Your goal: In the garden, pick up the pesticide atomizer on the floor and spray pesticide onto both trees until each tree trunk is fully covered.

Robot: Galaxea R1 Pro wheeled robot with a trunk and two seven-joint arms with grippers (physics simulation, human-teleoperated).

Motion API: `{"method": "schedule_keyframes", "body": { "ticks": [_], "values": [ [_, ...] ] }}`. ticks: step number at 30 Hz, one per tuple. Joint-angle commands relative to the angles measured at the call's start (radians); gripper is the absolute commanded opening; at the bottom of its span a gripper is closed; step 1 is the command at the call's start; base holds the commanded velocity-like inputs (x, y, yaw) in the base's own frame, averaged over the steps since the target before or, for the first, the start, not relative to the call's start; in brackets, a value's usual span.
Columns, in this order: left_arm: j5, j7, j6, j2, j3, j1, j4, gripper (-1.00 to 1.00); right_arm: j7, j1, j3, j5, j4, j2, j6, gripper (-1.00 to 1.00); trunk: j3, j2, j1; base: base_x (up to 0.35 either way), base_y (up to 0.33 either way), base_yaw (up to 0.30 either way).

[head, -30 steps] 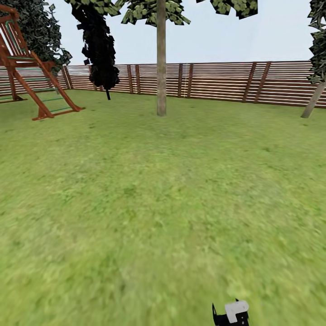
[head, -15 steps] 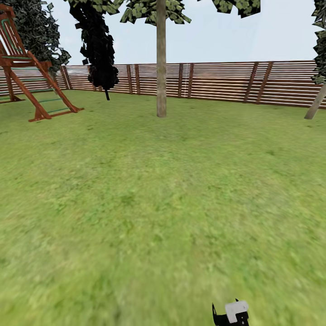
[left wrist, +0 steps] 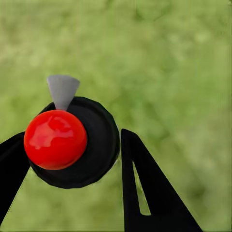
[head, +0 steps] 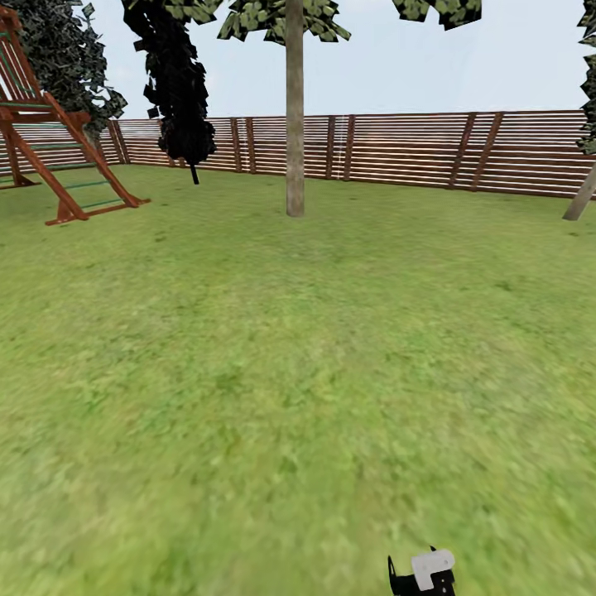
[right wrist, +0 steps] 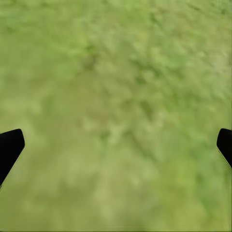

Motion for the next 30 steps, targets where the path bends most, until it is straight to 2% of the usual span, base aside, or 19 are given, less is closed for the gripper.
{"method": "schedule_keyframes", "body": {
  "ticks": [1,30],
  "values": [
    [-0.003,-0.001,-0.003,0.000,0.004,-0.001,0.001,-1.00,-0.004,-0.001,-0.008,0.011,0.001,0.000,-0.003,1.00,-0.001,0.000,0.000,0.336,0.000,0.000],
    [-0.003,-0.001,-0.003,0.000,0.004,-0.001,0.001,-1.00,-0.004,-0.001,-0.008,0.011,0.001,0.000,-0.003,1.00,-0.001,0.000,0.000,0.336,0.000,0.000]
  ]
}}
